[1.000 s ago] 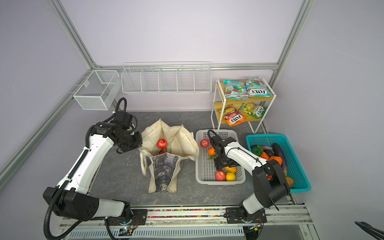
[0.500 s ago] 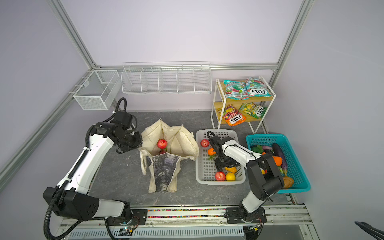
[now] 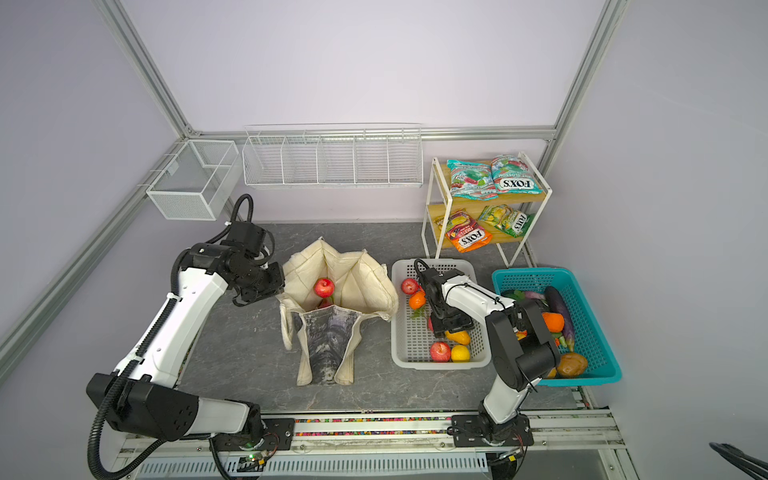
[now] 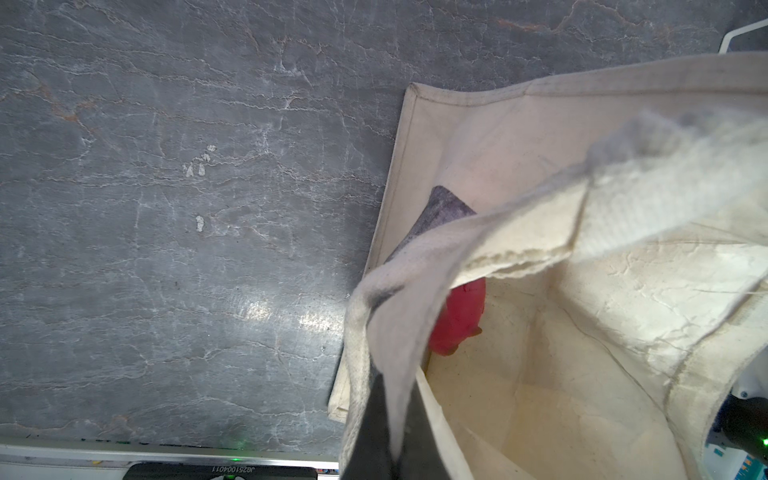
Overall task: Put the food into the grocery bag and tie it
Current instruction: 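Lower the right gripper and close on the yellow fruit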
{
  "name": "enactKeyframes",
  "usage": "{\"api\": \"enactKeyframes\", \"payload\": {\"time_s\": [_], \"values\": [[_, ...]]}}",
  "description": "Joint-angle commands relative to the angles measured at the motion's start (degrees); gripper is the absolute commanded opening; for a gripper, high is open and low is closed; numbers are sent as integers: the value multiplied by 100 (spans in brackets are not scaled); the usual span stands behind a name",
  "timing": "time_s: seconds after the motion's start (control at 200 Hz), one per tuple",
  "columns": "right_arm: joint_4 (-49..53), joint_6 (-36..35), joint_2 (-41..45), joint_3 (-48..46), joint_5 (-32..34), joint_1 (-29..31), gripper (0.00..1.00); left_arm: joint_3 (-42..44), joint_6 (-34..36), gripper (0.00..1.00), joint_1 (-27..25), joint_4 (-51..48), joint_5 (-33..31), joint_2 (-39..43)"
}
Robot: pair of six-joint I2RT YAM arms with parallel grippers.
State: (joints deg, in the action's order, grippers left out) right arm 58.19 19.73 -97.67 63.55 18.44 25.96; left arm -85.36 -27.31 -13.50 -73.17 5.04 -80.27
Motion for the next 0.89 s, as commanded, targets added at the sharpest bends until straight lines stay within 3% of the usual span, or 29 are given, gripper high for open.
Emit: {"api": "enactKeyframes", "payload": {"time_s": [0.0,0.22,0.53,0.745,0.89], "values": [[24,31,-68,166,-163,-22,64,-174,86,0,23,-66,43,-57],[268,18,93,416,-208,-21,50,-126,78,0,23,-40,15,-41],[995,181,882,1325,-502,9,48,-116,52,0,23,48,41,-101],[401,386,1352,2050,-1914,110,48,-204,39,0,23,48,50,-138],[2,673,1048,2921,-2492,579,48,-194,33,0,23,56,136,-135]]}}
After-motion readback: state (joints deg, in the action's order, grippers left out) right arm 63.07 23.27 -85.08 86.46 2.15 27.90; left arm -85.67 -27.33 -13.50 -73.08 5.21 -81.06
